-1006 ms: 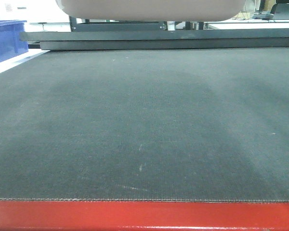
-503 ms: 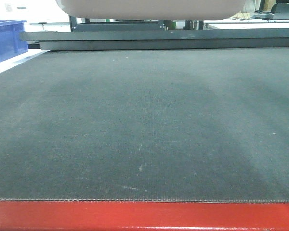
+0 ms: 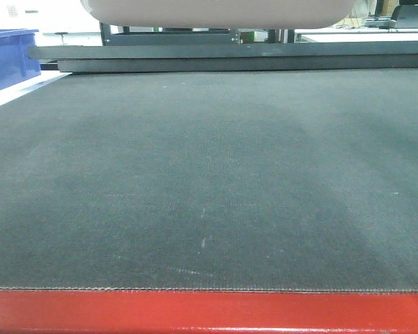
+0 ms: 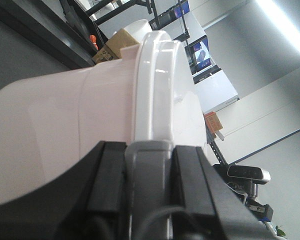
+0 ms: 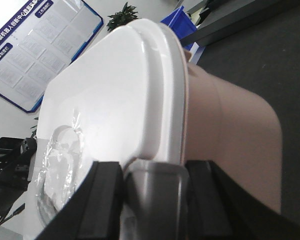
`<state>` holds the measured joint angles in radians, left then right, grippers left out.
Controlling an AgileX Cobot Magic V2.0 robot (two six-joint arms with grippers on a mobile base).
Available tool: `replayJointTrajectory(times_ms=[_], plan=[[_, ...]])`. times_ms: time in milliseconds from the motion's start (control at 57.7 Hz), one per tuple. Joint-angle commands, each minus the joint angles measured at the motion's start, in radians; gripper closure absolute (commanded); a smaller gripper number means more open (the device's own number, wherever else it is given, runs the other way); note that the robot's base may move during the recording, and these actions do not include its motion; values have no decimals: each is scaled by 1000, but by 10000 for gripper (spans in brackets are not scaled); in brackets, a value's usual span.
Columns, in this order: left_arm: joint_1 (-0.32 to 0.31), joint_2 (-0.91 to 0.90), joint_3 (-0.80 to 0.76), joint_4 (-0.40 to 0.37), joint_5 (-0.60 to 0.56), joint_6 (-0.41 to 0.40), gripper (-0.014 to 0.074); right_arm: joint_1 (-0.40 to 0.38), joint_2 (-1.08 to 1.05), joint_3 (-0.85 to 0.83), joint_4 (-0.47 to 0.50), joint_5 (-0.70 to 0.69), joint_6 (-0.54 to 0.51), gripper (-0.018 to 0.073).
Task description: Grab white bin and place on right shelf
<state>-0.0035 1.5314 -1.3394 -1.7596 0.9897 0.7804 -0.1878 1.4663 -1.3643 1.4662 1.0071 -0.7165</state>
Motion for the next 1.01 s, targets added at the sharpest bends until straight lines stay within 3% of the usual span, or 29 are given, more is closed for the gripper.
replayJointTrajectory(times_ms=[0, 988], plan=[[-55, -58, -34, -60, 340, 2, 722, 60, -54, -34, 109, 227, -26, 491], [-55, -58, -34, -60, 340, 2, 722, 60, -54, -34, 109, 206, -26, 491]])
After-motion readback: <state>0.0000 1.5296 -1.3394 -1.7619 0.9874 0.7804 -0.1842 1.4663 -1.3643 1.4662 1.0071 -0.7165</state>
